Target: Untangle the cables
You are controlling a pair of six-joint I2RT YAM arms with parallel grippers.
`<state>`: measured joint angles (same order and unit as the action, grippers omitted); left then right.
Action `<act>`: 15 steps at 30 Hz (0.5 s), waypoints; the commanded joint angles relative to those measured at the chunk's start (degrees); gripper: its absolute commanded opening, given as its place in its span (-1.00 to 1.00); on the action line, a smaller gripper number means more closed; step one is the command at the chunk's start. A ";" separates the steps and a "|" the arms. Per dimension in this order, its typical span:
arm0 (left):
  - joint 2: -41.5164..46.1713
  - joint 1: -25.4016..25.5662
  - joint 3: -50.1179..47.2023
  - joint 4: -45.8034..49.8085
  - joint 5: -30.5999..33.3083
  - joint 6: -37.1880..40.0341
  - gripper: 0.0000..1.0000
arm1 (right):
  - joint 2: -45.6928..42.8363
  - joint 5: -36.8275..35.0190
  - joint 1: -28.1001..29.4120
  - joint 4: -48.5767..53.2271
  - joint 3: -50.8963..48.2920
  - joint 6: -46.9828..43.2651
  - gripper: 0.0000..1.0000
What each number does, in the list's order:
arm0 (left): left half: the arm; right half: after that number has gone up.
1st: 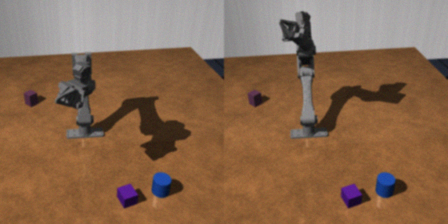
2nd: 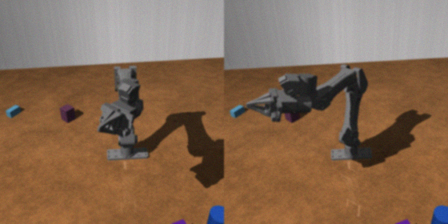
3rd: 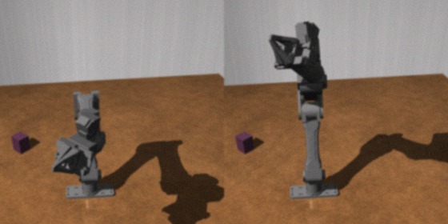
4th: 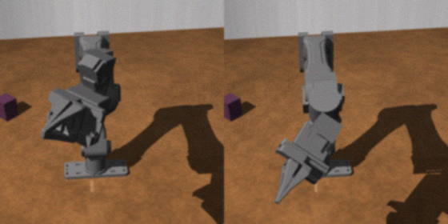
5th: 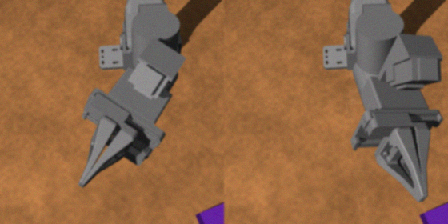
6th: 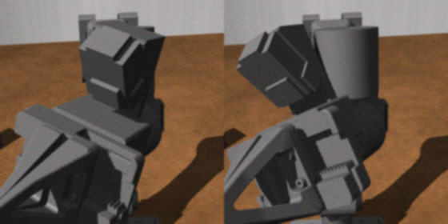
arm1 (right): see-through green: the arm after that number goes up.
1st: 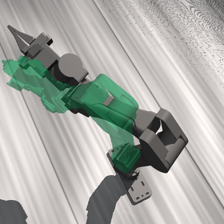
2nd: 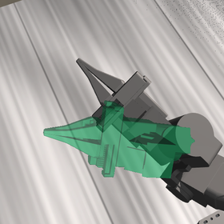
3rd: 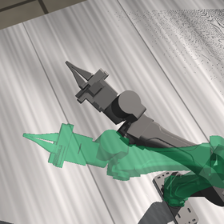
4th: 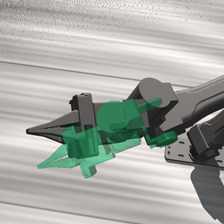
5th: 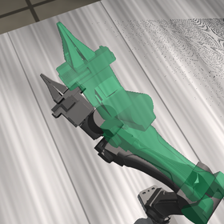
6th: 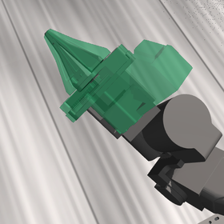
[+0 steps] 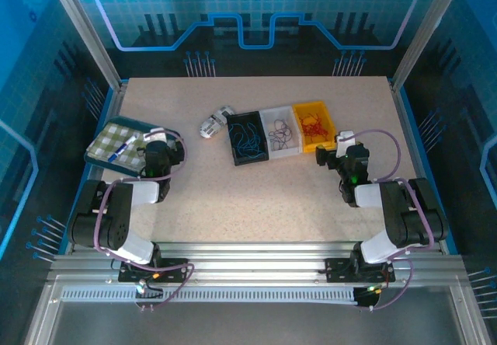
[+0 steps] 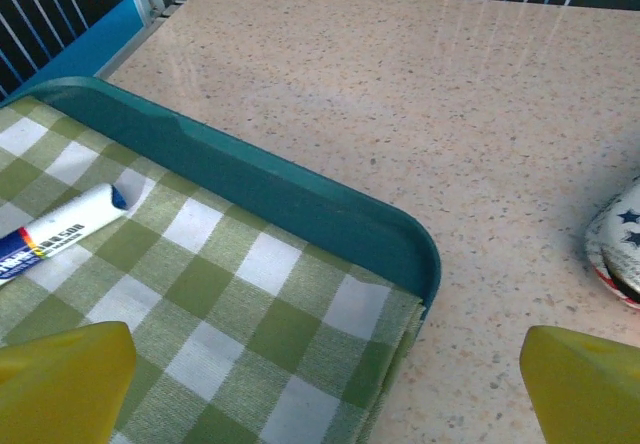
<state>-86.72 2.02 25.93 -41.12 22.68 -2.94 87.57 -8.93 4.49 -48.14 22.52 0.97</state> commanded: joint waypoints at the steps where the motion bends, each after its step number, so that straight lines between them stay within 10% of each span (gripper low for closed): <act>1: 0.78 -0.13 -0.09 -1.85 -2.65 -0.93 0.99 | 0.38 -0.42 0.42 -2.75 0.07 -0.97 1.00; 5: -2.64 0.65 -4.80 -14.03 -12.98 4.70 0.99 | 0.32 -0.42 0.37 -2.59 0.14 -0.97 1.00; 15: -2.18 0.18 -4.75 -13.09 -6.49 1.01 0.99 | 0.06 4.77 -1.28 -0.37 0.92 -0.94 1.00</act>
<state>-88.58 2.42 21.78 -51.03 15.40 -1.48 87.57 -6.90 4.14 -47.99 22.57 0.97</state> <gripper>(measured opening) 0.994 0.998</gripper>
